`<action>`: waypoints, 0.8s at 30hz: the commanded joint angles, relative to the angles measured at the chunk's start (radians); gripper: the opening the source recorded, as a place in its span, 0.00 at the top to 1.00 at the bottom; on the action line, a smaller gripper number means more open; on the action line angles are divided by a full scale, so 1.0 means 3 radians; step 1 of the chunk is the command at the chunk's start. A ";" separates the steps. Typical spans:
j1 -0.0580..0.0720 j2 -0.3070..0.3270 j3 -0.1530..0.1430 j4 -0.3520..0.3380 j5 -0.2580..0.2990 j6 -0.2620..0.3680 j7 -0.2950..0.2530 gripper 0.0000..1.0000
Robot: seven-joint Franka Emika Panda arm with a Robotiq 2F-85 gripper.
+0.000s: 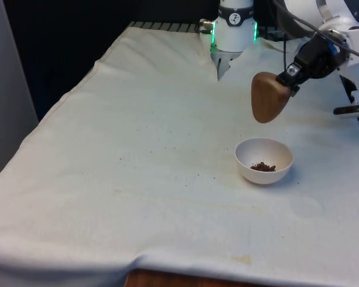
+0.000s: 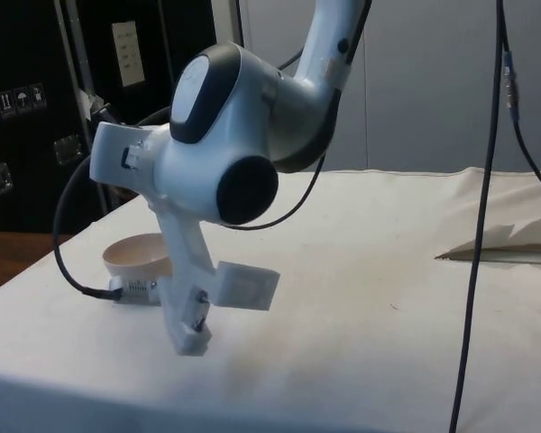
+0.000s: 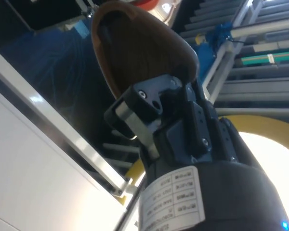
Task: Pour the coffee beans from the cup into the bowl.
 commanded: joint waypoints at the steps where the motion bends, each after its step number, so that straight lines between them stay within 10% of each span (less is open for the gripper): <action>1: 0.0013 -0.0007 -0.0007 -0.0020 -0.0037 -0.0020 -0.0007 1.00; 24: -0.0003 -0.0047 0.0033 -0.0183 -0.0377 -0.0323 -0.0043 1.00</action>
